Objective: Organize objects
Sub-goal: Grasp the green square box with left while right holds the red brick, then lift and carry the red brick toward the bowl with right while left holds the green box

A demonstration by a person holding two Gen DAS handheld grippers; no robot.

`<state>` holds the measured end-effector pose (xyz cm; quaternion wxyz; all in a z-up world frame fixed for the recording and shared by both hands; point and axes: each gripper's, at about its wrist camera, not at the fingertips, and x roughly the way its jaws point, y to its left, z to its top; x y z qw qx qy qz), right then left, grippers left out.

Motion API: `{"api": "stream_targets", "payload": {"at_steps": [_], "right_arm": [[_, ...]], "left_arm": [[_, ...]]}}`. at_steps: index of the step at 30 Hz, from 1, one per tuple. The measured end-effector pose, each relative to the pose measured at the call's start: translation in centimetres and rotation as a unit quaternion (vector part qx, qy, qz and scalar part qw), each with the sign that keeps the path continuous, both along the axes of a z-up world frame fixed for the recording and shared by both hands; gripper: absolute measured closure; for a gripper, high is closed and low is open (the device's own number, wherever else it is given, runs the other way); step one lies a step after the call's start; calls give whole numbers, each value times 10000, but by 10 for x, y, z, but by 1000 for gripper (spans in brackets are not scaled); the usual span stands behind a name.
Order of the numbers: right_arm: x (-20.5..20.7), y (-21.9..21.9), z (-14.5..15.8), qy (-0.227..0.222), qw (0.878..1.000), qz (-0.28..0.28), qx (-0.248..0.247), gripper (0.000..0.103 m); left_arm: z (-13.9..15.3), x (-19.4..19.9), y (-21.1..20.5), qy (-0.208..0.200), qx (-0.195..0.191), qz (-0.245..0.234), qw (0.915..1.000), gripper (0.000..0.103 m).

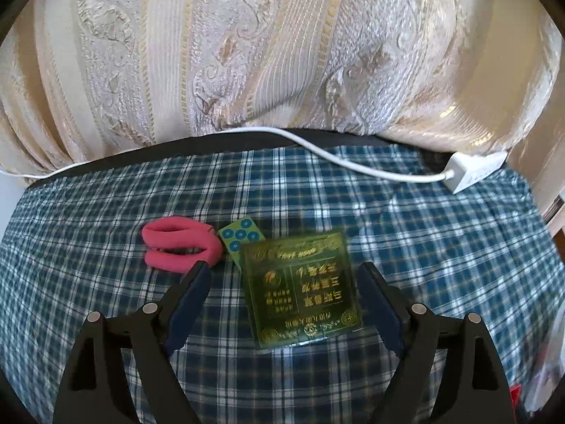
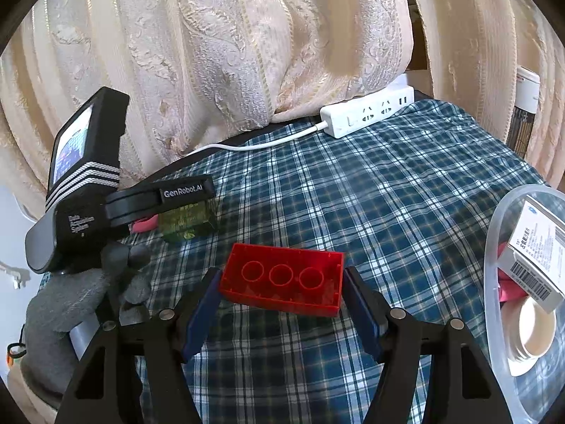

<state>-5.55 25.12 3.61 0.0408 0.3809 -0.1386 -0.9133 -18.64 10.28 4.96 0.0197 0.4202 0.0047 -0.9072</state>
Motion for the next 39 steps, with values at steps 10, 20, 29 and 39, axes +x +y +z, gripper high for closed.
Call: {"api": "stream_targets", "payload": {"at_steps": [10, 20, 29, 39], "right_arm": [[0, 0, 1, 28, 10000, -21, 8, 31], [-1, 1, 1, 68, 9999, -51, 90, 31], [-4, 9, -5, -40, 9998, -176, 44, 28], [-17, -1, -20, -190, 9994, 100, 264, 23]], "left_arm": [[-19, -7, 3, -276, -100, 66, 9995, 16], [-27, -7, -8, -426, -23, 219, 9988, 23], [-3, 1, -13, -145, 89, 111, 9998, 29], [21, 5, -31, -5, 465, 160, 9988, 29]]}}
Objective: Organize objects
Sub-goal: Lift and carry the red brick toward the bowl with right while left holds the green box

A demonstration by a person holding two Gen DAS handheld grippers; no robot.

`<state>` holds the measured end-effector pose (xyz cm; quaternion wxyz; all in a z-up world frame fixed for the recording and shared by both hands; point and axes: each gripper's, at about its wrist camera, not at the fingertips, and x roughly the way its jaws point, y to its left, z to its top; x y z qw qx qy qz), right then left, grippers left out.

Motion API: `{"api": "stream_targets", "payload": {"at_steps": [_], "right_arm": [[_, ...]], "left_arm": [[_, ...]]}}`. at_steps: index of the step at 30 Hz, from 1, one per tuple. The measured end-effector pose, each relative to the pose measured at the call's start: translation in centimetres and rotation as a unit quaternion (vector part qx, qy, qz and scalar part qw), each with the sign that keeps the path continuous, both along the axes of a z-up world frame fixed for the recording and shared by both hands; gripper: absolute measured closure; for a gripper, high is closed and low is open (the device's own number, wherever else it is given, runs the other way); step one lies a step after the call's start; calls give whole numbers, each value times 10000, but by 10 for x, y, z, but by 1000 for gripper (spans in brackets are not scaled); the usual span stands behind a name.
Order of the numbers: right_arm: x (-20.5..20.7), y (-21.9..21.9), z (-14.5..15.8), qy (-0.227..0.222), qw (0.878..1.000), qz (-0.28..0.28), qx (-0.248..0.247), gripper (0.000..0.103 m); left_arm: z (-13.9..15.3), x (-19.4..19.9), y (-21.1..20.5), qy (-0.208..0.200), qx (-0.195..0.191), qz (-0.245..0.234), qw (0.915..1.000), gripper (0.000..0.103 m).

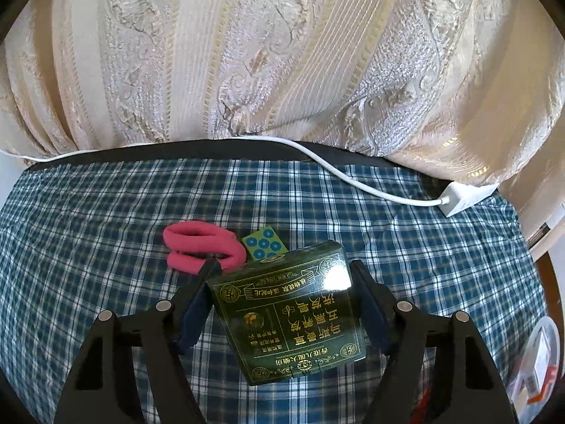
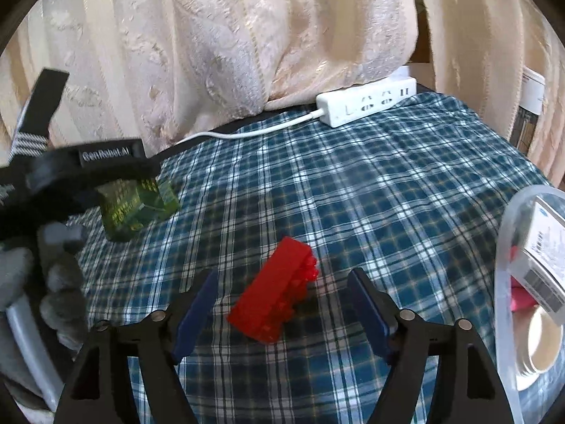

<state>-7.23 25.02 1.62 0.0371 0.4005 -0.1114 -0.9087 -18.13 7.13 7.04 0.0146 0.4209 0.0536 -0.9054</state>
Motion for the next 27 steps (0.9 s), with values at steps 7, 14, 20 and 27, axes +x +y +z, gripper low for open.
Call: {"api": "stream_targets", "payload": {"at_steps": [7, 14, 20, 27], "right_arm": [[-10, -4, -7, -92, 9998, -21, 183, 23], [-12, -5, -9, -177, 9996, -29, 236, 66], [-9, 6, -9, -122, 9997, -188, 80, 79], [11, 10, 10, 320, 9990, -316, 4, 79]], "left_arm": [[15, 13, 9, 192, 18, -141, 9997, 29], [27, 24, 9, 326, 114, -215, 9992, 29], [34, 29, 9, 369, 248, -286, 9986, 29], [48, 37, 9, 504, 434, -427, 9969, 29]]}}
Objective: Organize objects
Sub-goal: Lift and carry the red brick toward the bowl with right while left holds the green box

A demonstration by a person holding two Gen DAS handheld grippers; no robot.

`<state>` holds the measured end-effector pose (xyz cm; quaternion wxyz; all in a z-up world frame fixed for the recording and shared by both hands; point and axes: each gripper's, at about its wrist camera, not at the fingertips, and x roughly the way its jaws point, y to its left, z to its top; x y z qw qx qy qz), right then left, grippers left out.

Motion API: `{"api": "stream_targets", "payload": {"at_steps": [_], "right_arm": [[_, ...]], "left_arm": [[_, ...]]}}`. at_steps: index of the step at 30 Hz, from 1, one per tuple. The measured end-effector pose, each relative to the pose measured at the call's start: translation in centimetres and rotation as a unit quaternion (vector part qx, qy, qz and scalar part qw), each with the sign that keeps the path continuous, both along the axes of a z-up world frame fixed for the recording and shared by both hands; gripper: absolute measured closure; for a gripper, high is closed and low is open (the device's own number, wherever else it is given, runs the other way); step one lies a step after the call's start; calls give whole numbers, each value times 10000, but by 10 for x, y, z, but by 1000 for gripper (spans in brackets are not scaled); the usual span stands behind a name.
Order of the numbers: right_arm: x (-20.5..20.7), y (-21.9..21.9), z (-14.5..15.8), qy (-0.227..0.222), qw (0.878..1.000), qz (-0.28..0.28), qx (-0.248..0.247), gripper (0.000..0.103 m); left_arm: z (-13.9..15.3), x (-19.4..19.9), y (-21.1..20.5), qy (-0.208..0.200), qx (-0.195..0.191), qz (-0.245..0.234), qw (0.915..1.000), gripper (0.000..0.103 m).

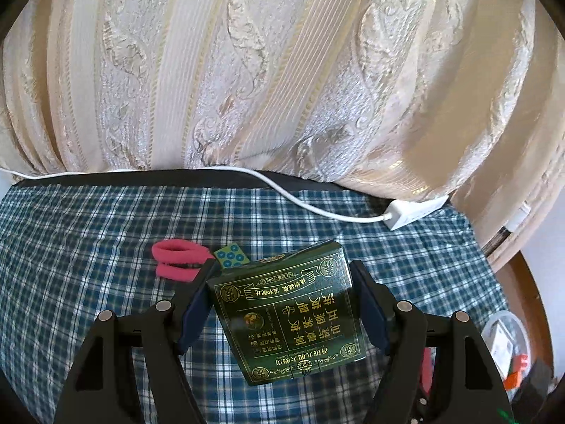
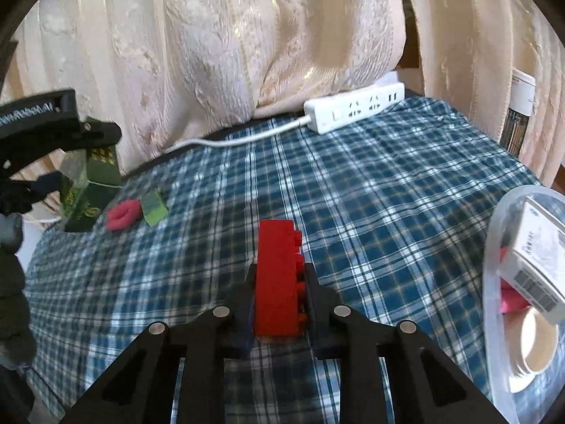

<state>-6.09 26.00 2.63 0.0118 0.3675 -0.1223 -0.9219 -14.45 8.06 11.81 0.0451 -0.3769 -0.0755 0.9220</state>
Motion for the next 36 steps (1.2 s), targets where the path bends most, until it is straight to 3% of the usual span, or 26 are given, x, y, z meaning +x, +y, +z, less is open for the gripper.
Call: {"api": "stream_targets", "payload": {"at_steps": [8, 15, 22, 36], "right_arm": [[40, 10, 21, 368, 9989, -272, -49, 79], [86, 58, 28, 482, 9942, -936, -224, 79], [133, 104, 34, 569, 9855, -1599, -74, 79], [150, 160, 18, 337, 9686, -2459, -162, 79]], "left_arm": [[5, 6, 4, 38, 45, -88, 9999, 29], [2, 10, 20, 28, -62, -267, 9996, 29], [2, 16, 31, 19, -94, -450, 9989, 29], [1, 27, 55, 17, -160, -815, 9965, 29]]}}
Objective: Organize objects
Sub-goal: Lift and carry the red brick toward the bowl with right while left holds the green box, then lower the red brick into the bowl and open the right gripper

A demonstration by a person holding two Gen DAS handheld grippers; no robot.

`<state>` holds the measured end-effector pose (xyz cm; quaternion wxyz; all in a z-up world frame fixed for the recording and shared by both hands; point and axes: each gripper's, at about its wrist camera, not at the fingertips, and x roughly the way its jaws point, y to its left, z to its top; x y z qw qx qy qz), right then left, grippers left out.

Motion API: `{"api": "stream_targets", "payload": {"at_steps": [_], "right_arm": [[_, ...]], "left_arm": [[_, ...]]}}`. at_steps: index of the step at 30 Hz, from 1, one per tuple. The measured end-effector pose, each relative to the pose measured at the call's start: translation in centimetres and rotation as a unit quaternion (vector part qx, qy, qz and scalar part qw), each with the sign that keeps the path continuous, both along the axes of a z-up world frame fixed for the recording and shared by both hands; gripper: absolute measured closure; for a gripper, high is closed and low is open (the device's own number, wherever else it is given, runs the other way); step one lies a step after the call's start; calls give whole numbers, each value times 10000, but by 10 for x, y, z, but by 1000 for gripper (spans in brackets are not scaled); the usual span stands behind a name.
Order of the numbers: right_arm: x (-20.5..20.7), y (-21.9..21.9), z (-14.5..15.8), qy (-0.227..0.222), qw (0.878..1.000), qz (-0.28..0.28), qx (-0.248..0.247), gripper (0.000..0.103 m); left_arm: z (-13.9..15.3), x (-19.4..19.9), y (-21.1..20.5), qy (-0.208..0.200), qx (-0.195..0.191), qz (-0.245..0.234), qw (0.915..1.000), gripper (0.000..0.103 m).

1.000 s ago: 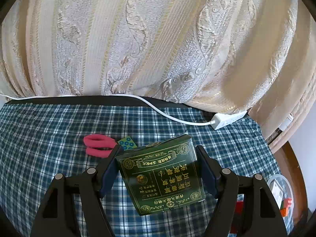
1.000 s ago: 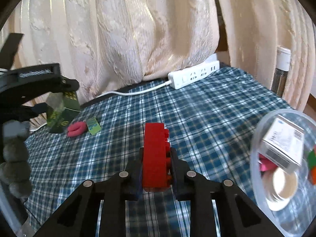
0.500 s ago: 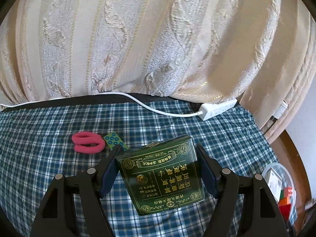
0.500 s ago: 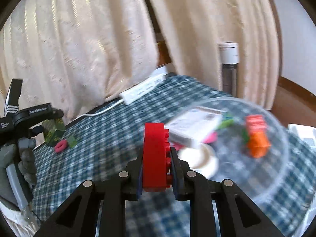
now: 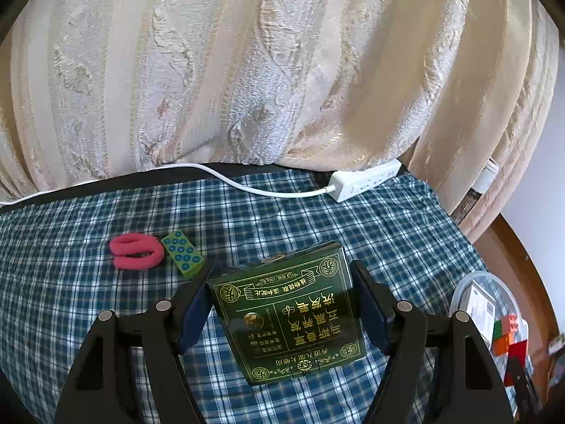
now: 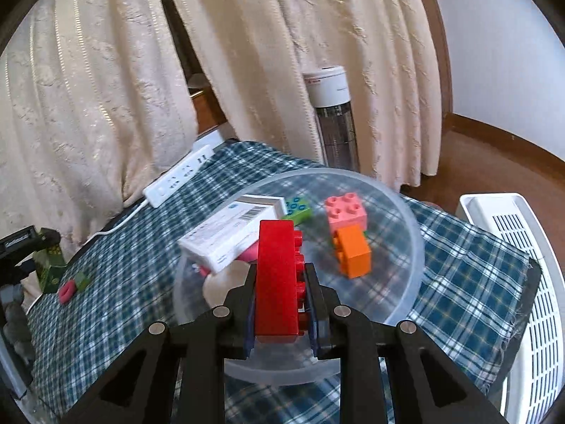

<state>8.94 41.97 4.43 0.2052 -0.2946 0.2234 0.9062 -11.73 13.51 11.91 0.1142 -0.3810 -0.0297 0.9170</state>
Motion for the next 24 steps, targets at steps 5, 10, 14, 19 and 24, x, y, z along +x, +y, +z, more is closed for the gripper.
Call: {"api": "stream_targets", "payload": {"at_steps": [5, 10, 14, 19, 24], "right_arm": [[3, 11, -5, -6, 9998, -157, -152, 73], [13, 15, 0, 89, 9996, -243, -59, 70], [21, 14, 3, 124, 9996, -272, -1, 70], [30, 11, 6, 159, 9995, -255, 110, 70], [37, 11, 9, 193, 9992, -252, 229, 69]], "left_arm": [[-2, 1, 3, -22, -17, -63, 10000, 29], [-2, 3, 7, -21, -36, -118, 9999, 29], [-3, 6, 12, -23, -52, -196, 9998, 29], [-5, 13, 23, -50, -32, -422, 9991, 29], [-10, 21, 39, -141, 11, -708, 9974, 29]]}}
